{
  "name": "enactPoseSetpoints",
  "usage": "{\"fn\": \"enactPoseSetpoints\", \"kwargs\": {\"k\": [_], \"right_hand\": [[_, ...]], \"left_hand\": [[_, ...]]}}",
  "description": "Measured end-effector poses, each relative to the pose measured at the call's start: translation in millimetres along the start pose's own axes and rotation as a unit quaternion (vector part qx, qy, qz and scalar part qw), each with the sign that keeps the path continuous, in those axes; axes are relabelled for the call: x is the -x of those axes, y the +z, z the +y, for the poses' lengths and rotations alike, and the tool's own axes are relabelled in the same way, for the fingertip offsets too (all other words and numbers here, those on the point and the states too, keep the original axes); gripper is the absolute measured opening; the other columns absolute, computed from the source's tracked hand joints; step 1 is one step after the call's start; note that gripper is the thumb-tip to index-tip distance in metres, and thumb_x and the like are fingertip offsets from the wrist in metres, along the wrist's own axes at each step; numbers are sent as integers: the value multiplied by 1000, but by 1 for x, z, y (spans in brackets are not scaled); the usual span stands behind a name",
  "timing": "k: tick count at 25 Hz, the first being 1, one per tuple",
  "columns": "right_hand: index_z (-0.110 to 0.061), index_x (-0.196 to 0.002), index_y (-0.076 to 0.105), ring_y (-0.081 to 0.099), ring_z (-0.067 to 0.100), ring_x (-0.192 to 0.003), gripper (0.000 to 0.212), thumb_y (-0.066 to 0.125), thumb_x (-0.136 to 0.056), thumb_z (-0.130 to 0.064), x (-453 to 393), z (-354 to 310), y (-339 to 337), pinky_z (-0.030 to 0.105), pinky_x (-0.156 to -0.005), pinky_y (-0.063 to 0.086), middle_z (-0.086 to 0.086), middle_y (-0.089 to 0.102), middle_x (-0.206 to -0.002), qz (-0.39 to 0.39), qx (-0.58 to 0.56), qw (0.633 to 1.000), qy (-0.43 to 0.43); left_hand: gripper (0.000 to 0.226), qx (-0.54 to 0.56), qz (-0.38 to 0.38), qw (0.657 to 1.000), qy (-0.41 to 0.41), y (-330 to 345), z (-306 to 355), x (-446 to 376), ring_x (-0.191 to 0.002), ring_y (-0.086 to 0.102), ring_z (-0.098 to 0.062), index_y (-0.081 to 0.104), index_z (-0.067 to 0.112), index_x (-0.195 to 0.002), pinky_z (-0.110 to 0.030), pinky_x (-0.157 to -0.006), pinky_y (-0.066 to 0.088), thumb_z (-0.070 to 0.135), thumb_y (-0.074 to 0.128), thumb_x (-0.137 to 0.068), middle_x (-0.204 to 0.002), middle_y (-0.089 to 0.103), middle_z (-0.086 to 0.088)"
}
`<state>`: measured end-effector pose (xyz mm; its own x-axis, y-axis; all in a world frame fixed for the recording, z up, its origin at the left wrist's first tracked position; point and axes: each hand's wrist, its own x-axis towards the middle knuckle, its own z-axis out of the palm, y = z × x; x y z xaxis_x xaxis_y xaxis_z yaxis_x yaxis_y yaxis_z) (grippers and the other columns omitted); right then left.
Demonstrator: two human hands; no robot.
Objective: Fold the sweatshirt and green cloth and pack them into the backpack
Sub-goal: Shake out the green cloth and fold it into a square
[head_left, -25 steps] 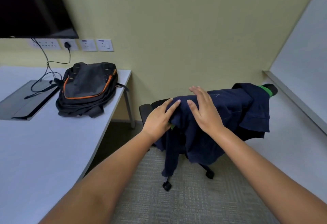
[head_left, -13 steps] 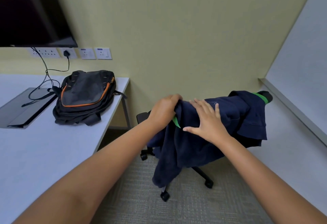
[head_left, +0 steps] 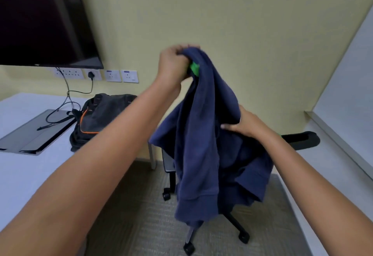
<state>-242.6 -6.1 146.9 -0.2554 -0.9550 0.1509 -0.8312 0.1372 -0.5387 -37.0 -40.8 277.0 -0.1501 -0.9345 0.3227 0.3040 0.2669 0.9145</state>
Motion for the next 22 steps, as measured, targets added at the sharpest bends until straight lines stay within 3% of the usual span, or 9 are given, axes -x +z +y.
{"fn": "enactPoseSetpoints", "kwargs": {"k": [2, 4, 7, 10, 12, 17, 20, 22], "right_hand": [[-14, -125, 55, 55, 33, -116, 44, 61, -84, -28, -20, -31, 0, 34, -90, 43, 17, 60, -126, 46, -43, 998, 4], [-14, -103, 64, 61, 32, -100, 26, 49, -82, -11, -42, -70, 2, 35, -80, 46, 16, 67, -106, 72, -158, 985, 17], [-21, -82, 60, 62, 25, -85, 20, 44, -80, -9, -73, -131, 18, 34, -72, 50, 6, 65, -86, 14, -347, 937, 27], [-19, -78, 58, 61, 22, -82, 17, 45, -83, -9, -99, -193, 42, 33, -73, 50, 6, 63, -84, -33, -409, 912, -3], [-18, -78, 59, 61, 22, -81, 22, 41, -84, -6, -112, -239, 58, 32, -74, 51, 5, 63, -82, -54, -435, 898, -30], [-10, -105, 63, 65, 23, -86, 29, 39, -90, -8, -119, -378, 78, 33, -77, 54, 10, 67, -96, -81, -452, 873, -163], [-14, -110, 61, 65, 22, -87, 31, 35, -92, -11, -119, -452, 96, 33, -79, 55, 9, 67, -101, -96, -429, 870, -224], [-18, -99, 60, 65, 23, -88, 27, 35, -93, -11, -107, -492, 103, 35, -79, 56, 9, 67, -97, -99, -464, 847, -240]], "left_hand": [[43, 16, 35, 999, 24, -17, 28, -6, -55, 60, -7, 60, 13, -73, -17, -48, 47, -11, 28, -89, -61, 64, 4], [41, 28, 76, 995, 54, -46, 43, -12, -65, 61, -14, 61, 12, -77, -22, -55, 50, -8, 28, -90, -71, 63, -3], [36, 5, 153, 985, 77, -107, 51, -17, -70, 61, -19, 63, 9, -82, -26, -58, 49, -5, 31, -89, -73, 64, -5], [36, -102, 208, 967, 104, -169, 61, -11, -66, 60, -15, 62, 12, -85, -24, -56, 47, -4, 31, -88, -70, 65, 0], [36, -124, 246, 955, 110, -206, 74, -1, -64, 61, -12, 62, 15, -79, -23, -55, 49, -4, 33, -90, -64, 66, 5], [35, -81, 373, 909, 169, -294, 120, 33, -56, 64, -9, 62, 12, -74, -20, -55, 52, -5, 36, -90, -56, 67, 6], [30, -194, 434, 859, 188, -339, 141, 58, -61, 64, -6, 59, 17, -80, -22, -57, 53, -4, 40, -89, -66, 66, 7], [30, -242, 444, 841, 194, -365, 150, 67, -66, 62, -6, 58, 20, -81, -23, -59, 53, -1, 39, -90, -77, 64, 4]]}}
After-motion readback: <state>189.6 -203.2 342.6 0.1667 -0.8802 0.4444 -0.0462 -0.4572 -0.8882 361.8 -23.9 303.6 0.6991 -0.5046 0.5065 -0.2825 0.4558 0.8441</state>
